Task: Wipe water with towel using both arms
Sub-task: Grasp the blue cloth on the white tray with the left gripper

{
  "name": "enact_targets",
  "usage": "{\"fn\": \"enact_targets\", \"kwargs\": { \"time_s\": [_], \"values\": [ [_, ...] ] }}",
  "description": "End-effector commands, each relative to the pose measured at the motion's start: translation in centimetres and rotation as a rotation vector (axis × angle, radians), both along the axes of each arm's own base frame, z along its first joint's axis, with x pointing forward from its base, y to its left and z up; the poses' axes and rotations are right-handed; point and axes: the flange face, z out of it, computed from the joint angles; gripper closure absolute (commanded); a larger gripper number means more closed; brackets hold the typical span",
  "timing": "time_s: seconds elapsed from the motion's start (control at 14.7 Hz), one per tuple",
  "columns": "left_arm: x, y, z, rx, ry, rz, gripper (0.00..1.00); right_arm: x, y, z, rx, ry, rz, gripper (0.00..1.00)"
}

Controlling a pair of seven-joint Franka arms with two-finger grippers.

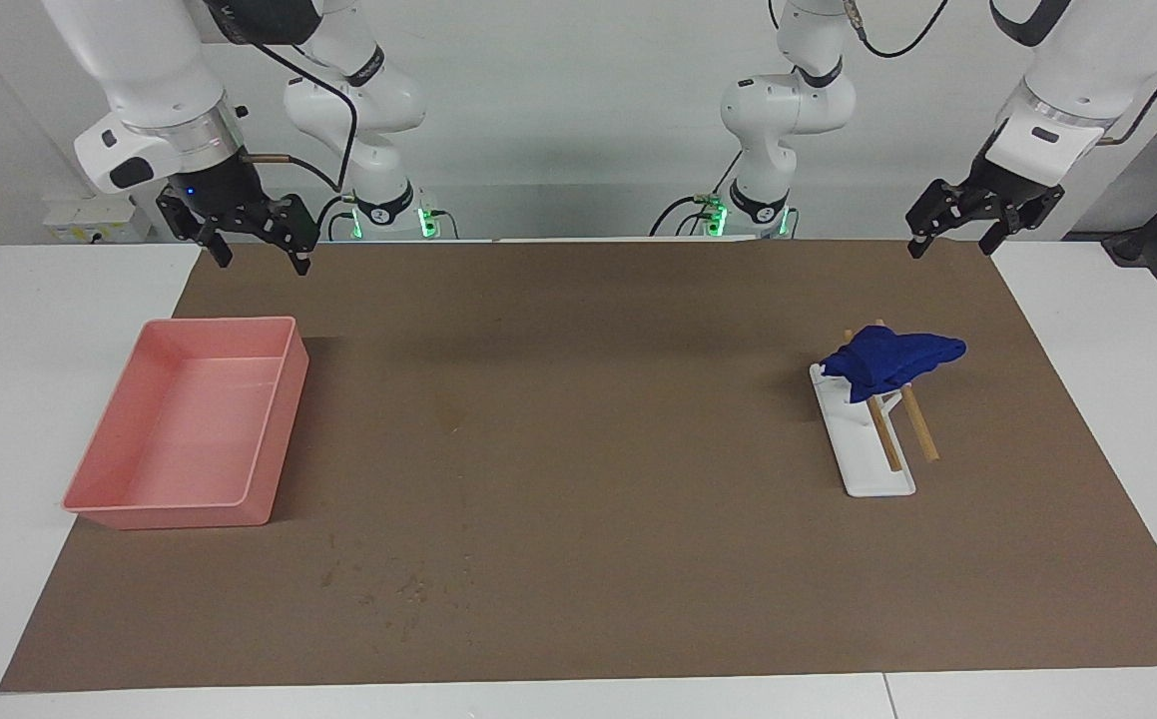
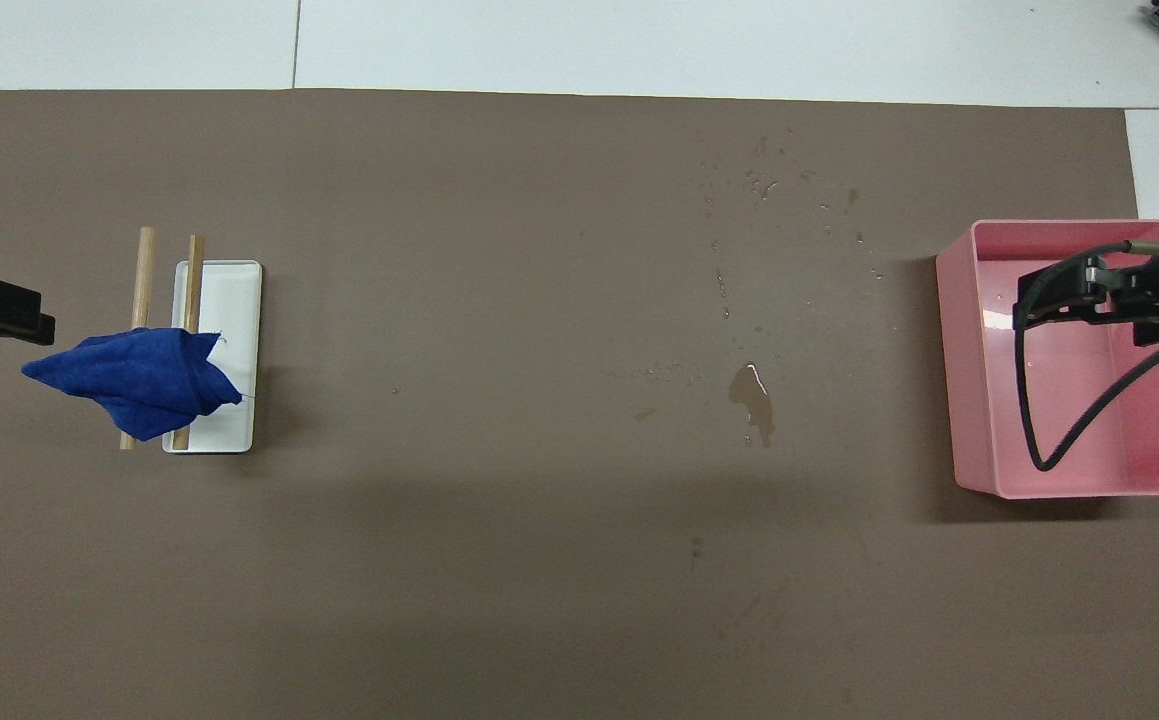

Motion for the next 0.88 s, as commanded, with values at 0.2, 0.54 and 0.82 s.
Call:
{"fn": "enact_targets", "kwargs": {
  "time_s": [0.2, 0.54, 0.82],
  "values": [
    [-0.5, -0.1, 0.1, 0.002, -0.028, -0.01, 0.0, -0.2, -0.5, 0.1, 0.005, 0.01, 0.007, 0.0],
    [-0.6, 0.3, 0.2, 0.001, -0.023, 0.002, 0.0, -0.3, -0.4, 0.0, 0.005, 0.011, 0.009, 0.0],
    [-2.5, 1.0, -0.3, 0.001, 0.062, 0.016, 0.0, -0.2, -0.3, 0.1, 0.005, 0.004, 0.011, 0.0]
  ]
}}
